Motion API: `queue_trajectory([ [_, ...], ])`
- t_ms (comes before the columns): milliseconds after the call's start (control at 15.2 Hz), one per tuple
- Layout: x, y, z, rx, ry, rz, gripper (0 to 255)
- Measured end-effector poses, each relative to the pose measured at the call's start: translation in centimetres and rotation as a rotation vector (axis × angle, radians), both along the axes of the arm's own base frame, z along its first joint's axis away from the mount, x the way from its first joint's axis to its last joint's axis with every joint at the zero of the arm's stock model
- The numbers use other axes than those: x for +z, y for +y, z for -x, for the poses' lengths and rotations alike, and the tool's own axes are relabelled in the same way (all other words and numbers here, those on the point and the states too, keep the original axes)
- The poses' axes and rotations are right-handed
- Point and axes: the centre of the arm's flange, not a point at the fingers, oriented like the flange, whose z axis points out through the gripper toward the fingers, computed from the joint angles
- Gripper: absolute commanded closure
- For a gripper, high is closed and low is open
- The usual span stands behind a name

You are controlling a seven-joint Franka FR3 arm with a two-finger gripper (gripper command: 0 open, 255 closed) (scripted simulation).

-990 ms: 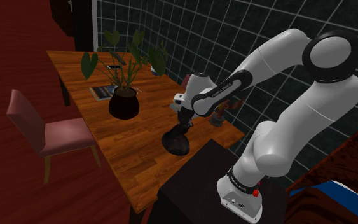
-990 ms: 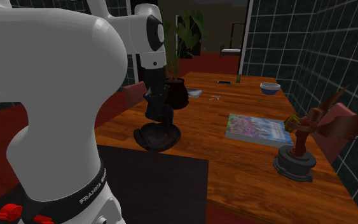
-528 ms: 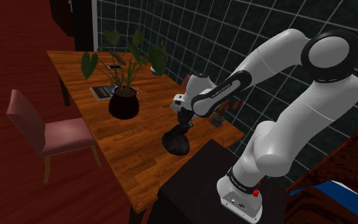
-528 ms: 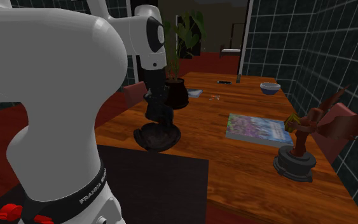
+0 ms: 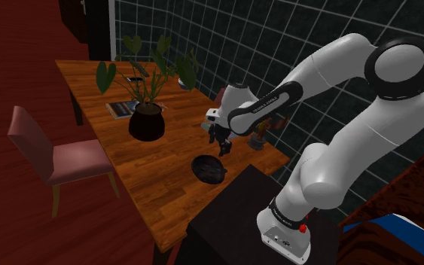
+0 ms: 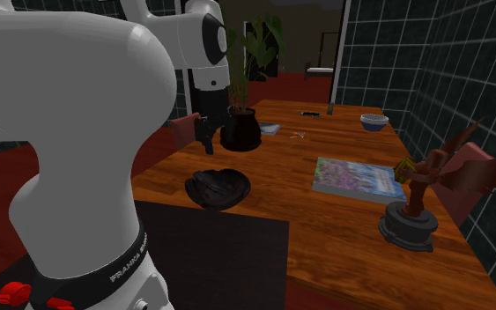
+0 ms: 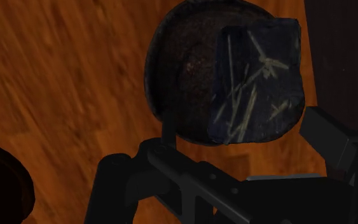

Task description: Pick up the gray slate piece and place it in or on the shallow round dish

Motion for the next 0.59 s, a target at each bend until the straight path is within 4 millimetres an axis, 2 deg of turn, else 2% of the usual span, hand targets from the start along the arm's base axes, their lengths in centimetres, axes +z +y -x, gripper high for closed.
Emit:
queue_trajectory([
  [132, 2.4, 0.1, 0.0, 0.000, -0.001, 0.000, 0],
  [198, 3.0, 0.1, 0.1, 0.000, 0.000, 0.000, 0],
  [594, 3.5, 0.2, 0.1, 0.000, 0.001, 0.001, 0],
])
